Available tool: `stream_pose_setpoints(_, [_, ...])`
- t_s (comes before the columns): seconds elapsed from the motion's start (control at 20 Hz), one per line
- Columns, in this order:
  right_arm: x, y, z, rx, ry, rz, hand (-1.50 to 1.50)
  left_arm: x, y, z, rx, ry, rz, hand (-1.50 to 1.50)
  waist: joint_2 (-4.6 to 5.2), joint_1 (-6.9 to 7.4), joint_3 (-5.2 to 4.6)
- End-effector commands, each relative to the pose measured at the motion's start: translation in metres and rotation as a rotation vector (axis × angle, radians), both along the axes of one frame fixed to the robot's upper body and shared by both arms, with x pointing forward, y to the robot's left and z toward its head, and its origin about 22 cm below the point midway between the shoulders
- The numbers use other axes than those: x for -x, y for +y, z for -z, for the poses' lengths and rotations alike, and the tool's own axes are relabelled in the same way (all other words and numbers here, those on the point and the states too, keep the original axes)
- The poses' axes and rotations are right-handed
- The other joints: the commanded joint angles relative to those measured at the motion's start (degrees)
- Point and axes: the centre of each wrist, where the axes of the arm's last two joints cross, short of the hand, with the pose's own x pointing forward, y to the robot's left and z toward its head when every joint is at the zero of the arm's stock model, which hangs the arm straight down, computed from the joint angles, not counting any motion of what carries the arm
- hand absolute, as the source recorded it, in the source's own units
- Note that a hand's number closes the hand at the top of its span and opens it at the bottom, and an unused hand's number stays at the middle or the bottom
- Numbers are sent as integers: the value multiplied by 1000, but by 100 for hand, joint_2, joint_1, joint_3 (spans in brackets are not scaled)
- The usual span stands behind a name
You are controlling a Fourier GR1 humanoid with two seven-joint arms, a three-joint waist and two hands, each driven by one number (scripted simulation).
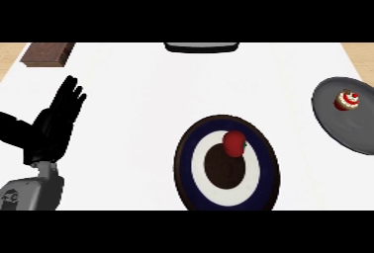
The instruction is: Pick the cupcake from the plate and place it in the pan
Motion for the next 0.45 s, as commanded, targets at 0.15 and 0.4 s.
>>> stream_pose_setpoints(0.15, [36,-9,14,-49,-89,-107,-150,-2,8,5,8,-12,-9,0,-6,5,-3])
stream_pose_setpoints(0.4, [64,-20,12,-29,-60,-98,-150,2,-5,17,6,13,-5,0,-16,-14,3])
